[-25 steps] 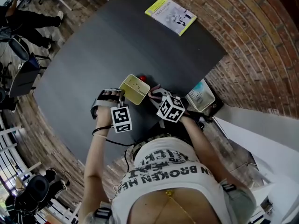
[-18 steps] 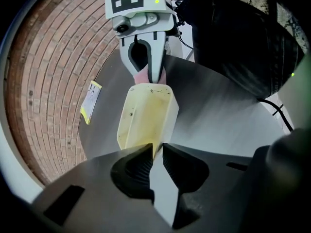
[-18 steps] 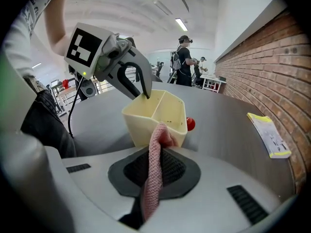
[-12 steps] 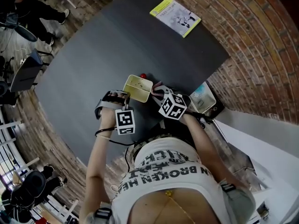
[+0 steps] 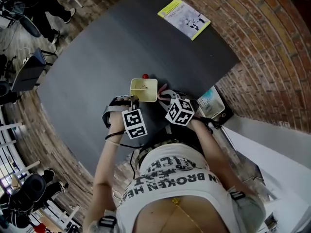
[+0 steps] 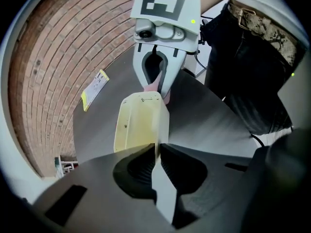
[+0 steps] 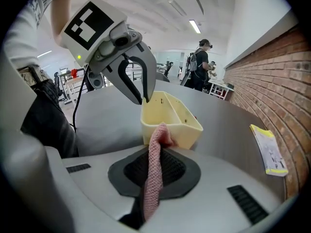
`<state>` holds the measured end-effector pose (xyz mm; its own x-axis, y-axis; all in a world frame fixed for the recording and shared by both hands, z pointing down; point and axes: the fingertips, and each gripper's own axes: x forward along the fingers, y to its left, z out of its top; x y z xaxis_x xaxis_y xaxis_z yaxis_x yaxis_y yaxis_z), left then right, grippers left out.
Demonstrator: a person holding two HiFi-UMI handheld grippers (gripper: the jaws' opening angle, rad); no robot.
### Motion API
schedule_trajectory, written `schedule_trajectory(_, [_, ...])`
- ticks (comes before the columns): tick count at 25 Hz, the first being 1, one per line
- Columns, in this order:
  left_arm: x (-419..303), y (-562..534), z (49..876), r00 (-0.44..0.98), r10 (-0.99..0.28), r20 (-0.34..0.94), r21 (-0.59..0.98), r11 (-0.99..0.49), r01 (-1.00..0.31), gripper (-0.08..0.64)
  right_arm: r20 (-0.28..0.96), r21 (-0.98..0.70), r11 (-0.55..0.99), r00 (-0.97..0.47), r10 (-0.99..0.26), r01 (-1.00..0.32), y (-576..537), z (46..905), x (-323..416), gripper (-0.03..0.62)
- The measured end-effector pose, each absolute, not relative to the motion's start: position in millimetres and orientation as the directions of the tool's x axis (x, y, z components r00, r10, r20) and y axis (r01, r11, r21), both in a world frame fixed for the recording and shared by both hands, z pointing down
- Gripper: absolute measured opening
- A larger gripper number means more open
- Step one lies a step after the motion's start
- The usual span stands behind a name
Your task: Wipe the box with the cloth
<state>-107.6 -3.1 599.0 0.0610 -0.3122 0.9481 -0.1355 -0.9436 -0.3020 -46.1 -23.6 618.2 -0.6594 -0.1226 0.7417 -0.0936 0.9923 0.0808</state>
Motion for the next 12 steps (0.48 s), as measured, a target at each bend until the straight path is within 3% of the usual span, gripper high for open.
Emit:
schedule_trajectory(7, [-103.8, -4.7, 598.9, 0.039, -0.287, 0.957, -0.261, -0.914, -0.309, 0.041, 0.739, 0.071, 0.993, -0.663, -0.117, -0.096, -20.8, 616.3, -44.1, 0.017])
schedule_trajectory(12, [-76.8, -4.6, 596.1, 0.157, -0.266, 0.951, -0.171, -0.876, -0.451, 0.026, 0.724, 0.044, 0.993, -0.681, -0.110, -0.114, -16.5, 614.7, -48.6, 0.017])
